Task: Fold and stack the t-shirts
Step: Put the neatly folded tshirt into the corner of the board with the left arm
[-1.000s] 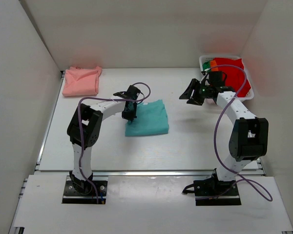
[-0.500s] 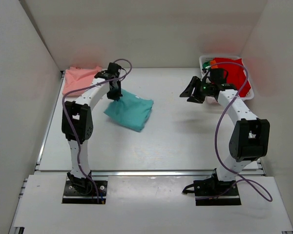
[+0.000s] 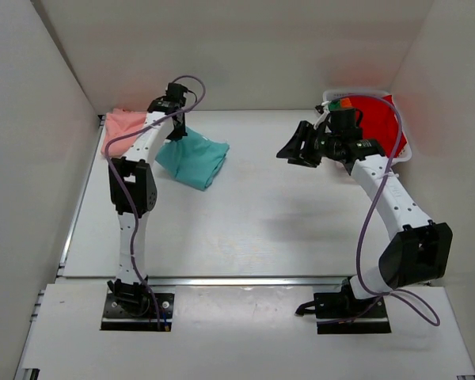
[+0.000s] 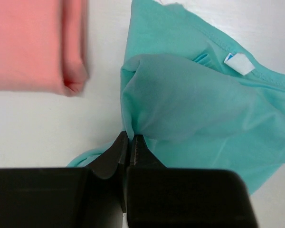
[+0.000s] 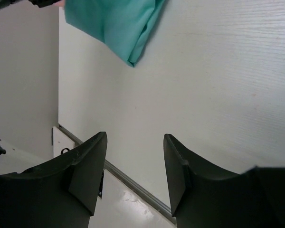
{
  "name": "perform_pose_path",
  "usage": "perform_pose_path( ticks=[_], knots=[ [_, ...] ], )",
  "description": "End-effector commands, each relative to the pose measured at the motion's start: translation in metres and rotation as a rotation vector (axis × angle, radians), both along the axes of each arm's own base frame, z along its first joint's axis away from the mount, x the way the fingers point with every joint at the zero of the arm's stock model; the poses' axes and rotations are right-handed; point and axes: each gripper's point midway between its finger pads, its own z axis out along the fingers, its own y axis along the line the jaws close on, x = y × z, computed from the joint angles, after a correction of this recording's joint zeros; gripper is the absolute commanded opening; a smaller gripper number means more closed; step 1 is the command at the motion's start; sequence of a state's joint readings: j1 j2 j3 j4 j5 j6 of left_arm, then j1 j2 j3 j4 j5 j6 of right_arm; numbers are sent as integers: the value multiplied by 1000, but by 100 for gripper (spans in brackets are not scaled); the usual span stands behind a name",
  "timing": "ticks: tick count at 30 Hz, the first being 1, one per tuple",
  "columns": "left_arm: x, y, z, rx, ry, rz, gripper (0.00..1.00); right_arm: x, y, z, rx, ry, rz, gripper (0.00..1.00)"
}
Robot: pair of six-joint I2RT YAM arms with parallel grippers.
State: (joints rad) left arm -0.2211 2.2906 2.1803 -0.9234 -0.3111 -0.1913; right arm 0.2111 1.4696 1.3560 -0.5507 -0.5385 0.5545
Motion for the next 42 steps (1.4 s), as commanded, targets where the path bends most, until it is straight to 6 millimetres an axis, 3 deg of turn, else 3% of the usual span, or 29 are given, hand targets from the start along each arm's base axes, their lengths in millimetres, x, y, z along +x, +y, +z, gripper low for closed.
perform_pose_path(
  ticks=[1,8,12,15,16,18,19,24,33,34,36,41,42],
  knots=[
    [24,40,55,12,-145,87,0,-4,-9,-1,-20,33,-31,48],
    [55,77,105,-96,-321,155,0,-9,-7,-17,-44,97,-17,47],
    [63,102,124,-129,-383,188,0,-10,2,-25,-43,127,0,47],
    [72,100,132,-163,-431,180,0,-10,6,-32,-43,158,15,46],
    [73,124,134,-161,-451,227,0,-11,6,-34,-47,171,19,46],
    [79,129,143,-168,-494,234,0,-5,7,-28,-51,158,23,45],
    [80,131,136,-167,-486,234,0,-4,8,-33,-59,168,30,45],
    [89,162,143,-192,-547,287,0,1,12,-36,-65,192,52,44],
    [95,199,129,-231,-571,352,0,12,21,-37,-72,199,77,44],
    [94,210,121,-232,-559,372,0,14,20,-37,-72,201,77,44],
    [99,208,121,-263,-568,367,0,15,19,-40,-76,212,76,44],
    [103,217,99,-265,-552,375,0,18,18,-44,-80,223,70,44],
    [104,218,87,-259,-531,381,0,17,19,-43,-81,222,77,44]
  ],
)
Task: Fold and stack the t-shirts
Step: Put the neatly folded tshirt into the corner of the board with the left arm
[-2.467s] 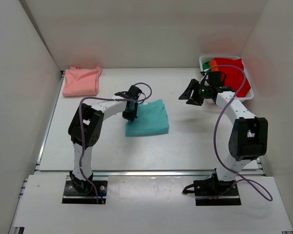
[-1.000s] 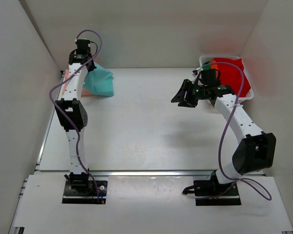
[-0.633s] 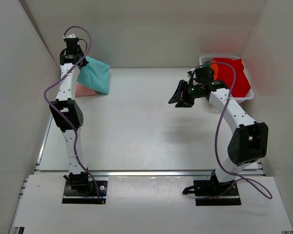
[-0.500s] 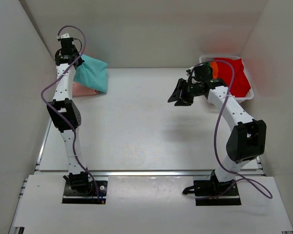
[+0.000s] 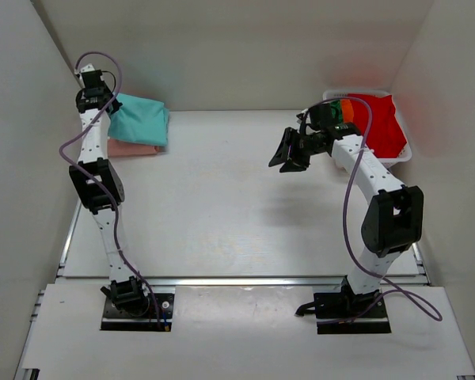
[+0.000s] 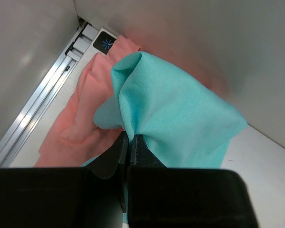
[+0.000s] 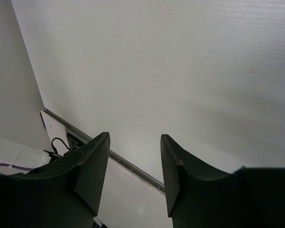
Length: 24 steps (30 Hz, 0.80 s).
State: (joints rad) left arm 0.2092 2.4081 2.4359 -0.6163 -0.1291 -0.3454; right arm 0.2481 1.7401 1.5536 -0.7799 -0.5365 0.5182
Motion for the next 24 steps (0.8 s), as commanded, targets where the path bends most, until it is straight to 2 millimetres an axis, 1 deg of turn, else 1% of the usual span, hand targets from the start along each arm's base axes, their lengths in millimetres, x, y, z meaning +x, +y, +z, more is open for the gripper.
perform_pose_path(
  ticks=[1,3,4,5,7,8,10,12,13,14,16,17,18,19,20,21,22,23,24],
  knots=[
    [9,4,14,1,-61,3,0,6,2,12,7,-39,21,44],
    [10,17,2,6,-48,30,0,5,4,12,6,-29,20,44],
    [11,17,1,6,-45,36,0,5,5,12,4,-31,24,44],
    [12,20,-8,2,-31,44,0,5,4,9,-4,-24,25,44],
    [11,31,-7,5,-41,74,0,3,6,6,-11,-17,31,44],
    [11,36,-17,1,-27,85,0,5,6,7,-13,-22,27,44],
    [9,46,-16,17,-32,121,0,3,9,5,-17,-13,35,44],
    [6,55,-21,20,-25,144,0,4,10,1,-22,0,34,44],
    [4,63,-24,15,-27,166,0,5,11,5,-21,-12,34,44],
    [5,66,-23,16,-34,177,0,5,12,2,-29,0,34,44],
    [5,69,-20,12,-44,187,0,6,12,1,-35,3,34,44],
    [5,73,-18,15,-54,189,0,6,16,3,-31,2,38,44],
    [5,73,-23,17,-46,192,0,3,17,1,-35,12,42,44],
    [6,76,-20,11,-62,195,0,7,18,0,-34,9,39,44],
    [8,76,-19,11,-68,185,0,7,19,2,-31,5,39,44],
    [8,81,-19,0,-77,196,0,7,21,1,-31,9,38,45],
    [9,81,-20,-1,-75,189,0,5,24,-1,-36,14,47,44],
    [8,83,-21,-6,-74,195,0,7,24,2,-33,10,39,43],
    [5,90,-23,-8,-70,216,0,8,24,1,-34,21,32,44]
  ],
)
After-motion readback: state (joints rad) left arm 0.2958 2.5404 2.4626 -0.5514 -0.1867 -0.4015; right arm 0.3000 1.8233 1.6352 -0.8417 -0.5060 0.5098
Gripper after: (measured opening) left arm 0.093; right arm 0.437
